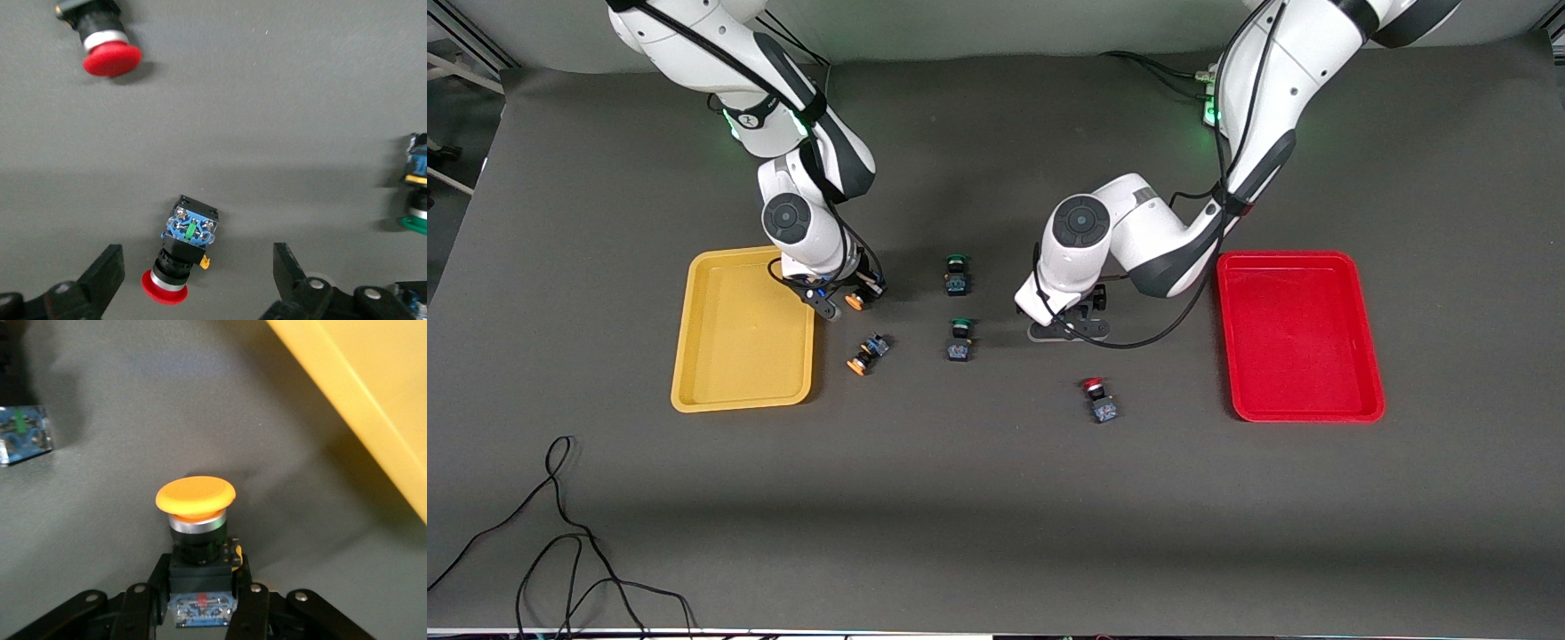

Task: Place red and yellow buttons in trays
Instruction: 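Grasp a yellow button and a red button with the right and left grippers, then place the yellow button in the yellow tray with the right gripper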

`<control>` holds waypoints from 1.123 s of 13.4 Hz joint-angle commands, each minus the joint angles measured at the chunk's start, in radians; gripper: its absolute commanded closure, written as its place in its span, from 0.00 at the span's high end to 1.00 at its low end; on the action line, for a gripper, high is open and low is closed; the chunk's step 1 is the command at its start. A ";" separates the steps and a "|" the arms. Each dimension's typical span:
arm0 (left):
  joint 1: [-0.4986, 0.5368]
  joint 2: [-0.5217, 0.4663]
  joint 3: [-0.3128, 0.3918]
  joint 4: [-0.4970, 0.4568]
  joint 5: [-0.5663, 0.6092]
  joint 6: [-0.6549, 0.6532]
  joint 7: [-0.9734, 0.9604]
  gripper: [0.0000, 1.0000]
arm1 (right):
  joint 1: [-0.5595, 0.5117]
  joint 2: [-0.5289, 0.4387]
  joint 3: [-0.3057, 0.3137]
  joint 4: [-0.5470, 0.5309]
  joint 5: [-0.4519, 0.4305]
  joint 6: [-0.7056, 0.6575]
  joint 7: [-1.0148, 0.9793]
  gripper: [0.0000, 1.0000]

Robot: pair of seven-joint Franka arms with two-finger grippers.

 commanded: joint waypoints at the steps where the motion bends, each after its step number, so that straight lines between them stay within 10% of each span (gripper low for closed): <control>1: -0.025 -0.028 0.040 -0.076 0.032 0.096 -0.020 0.98 | -0.010 -0.154 -0.036 0.027 0.018 -0.205 -0.001 0.00; 7: -0.038 0.012 0.053 -0.112 0.033 0.177 -0.055 0.92 | -0.006 -0.292 -0.396 -0.062 -0.029 -0.369 -0.375 0.00; 12: -0.045 0.031 0.054 -0.112 0.055 0.195 -0.088 0.58 | -0.010 -0.179 -0.519 -0.121 -0.023 -0.225 -0.548 0.00; 13: -0.044 0.038 0.056 -0.112 0.056 0.213 -0.088 0.53 | -0.010 -0.171 -0.519 -0.117 -0.023 -0.223 -0.550 0.18; 14: -0.047 0.043 0.072 -0.112 0.056 0.226 -0.088 0.45 | -0.010 -0.171 -0.519 -0.113 -0.023 -0.223 -0.550 0.80; 15: -0.062 0.041 0.085 -0.112 0.061 0.224 -0.086 0.27 | -0.006 -0.174 -0.516 -0.105 -0.023 -0.228 -0.548 1.00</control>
